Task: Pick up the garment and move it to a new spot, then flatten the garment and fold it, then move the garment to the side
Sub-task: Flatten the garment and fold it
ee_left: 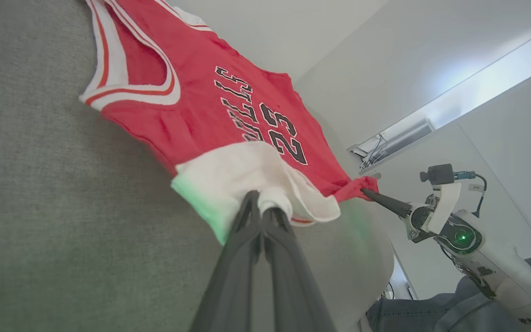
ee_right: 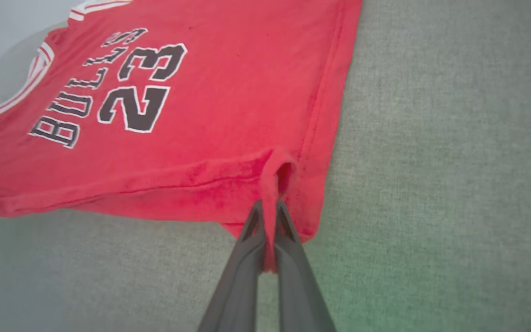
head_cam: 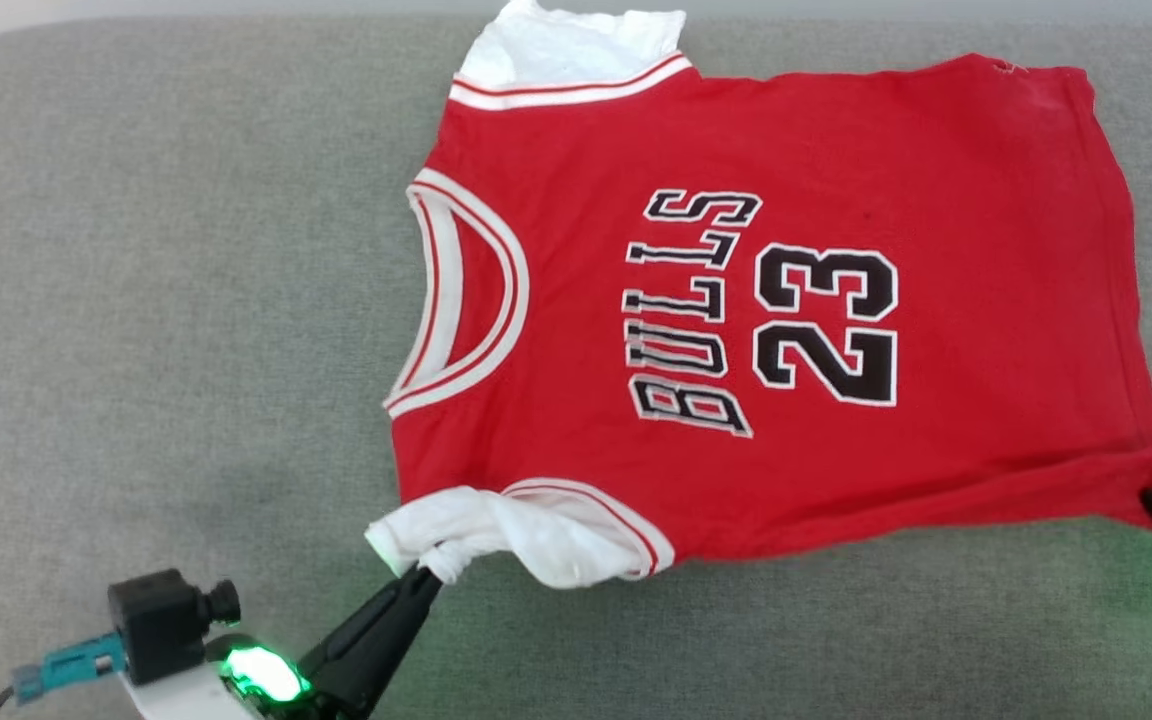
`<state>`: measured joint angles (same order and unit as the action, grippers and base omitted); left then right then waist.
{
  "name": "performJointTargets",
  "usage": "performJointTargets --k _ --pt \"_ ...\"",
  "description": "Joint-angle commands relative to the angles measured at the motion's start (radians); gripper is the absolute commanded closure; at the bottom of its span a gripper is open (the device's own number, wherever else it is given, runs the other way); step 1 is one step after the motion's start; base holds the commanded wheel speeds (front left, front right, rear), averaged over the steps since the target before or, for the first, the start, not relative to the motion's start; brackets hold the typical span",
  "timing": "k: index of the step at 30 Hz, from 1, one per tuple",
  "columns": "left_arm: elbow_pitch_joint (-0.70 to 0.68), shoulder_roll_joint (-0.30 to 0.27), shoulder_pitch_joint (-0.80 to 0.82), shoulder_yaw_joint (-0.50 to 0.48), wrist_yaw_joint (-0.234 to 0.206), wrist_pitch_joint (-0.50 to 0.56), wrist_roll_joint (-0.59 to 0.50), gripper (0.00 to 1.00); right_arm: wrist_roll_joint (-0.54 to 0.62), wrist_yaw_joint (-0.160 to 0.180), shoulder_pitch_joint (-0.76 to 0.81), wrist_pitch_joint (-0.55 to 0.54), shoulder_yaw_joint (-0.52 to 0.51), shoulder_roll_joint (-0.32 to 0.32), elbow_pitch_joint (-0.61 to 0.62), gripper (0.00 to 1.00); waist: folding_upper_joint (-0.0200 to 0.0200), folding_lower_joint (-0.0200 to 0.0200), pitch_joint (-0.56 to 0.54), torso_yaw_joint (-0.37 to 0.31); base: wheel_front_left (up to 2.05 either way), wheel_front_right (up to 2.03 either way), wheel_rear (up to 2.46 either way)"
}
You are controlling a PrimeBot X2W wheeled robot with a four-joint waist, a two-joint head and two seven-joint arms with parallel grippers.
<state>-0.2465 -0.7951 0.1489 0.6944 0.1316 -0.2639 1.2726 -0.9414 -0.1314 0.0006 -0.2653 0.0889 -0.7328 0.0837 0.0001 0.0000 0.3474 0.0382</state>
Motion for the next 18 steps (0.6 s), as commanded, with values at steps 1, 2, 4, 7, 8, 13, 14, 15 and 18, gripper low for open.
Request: performJointTargets --k 1,2,4,7,8,13,14,15,18 --pt "-0.027 -0.001 -0.021 -0.018 -0.003 0.0 -0.02 1.0 0.012 0.002 0.044 -0.024 -0.046 0.021 0.044 1.0 -0.0001 0.0 0.003 -0.006 0.0 0.0 0.0" --pt "-0.035 0.0 -0.027 -0.025 -0.003 0.0 -0.028 1.0 0.017 0.002 0.057 -0.033 -0.066 0.035 0.068 1.0 -0.0001 0.0 0.003 -0.007 0.0 0.0 0.0" --pt "-0.051 0.001 -0.012 -0.019 -0.003 0.002 -0.04 1.0 0.03 0.002 0.067 -0.057 -0.1 0.063 0.101 1.0 -0.0001 0.0 0.0 -0.008 0.0 0.0 0.0" --pt "-0.046 -0.001 0.062 -0.004 -0.003 0.033 -0.058 1.0 0.051 0.002 0.031 -0.093 -0.127 0.097 0.129 1.0 -0.0001 0.0 -0.005 -0.007 0.0 0.0 0.0" --pt "-0.044 0.006 0.093 0.002 -0.003 0.048 -0.053 1.0 0.059 0.002 0.012 -0.105 -0.135 0.107 0.13 1.0 -0.0001 0.0 -0.005 -0.006 0.0 0.0 0.0" --pt "0.023 0.056 0.299 0.007 -0.003 0.108 -0.011 1.0 0.088 0.002 -0.099 -0.156 -0.151 0.15 0.092 1.0 -0.0001 0.0 0.007 -0.003 0.0 0.0 0.0" --pt "0.047 0.061 0.344 0.011 -0.003 0.12 -0.007 1.0 0.095 0.002 -0.123 -0.165 -0.154 0.158 0.079 1.0 -0.0001 0.0 0.013 -0.004 0.0 0.0 0.0" --pt "0.076 0.071 0.387 0.016 -0.003 0.131 0.002 1.0 0.1 0.002 -0.149 -0.169 -0.154 0.167 0.066 1.0 -0.0001 0.0 0.019 -0.006 0.0 0.0 0.0" --pt "0.137 0.1 0.461 0.027 -0.003 0.151 0.032 1.0 0.112 0.002 -0.197 -0.18 -0.165 0.186 0.03 1.0 -0.0001 0.0 0.037 -0.01 0.0 0.0 0.0"
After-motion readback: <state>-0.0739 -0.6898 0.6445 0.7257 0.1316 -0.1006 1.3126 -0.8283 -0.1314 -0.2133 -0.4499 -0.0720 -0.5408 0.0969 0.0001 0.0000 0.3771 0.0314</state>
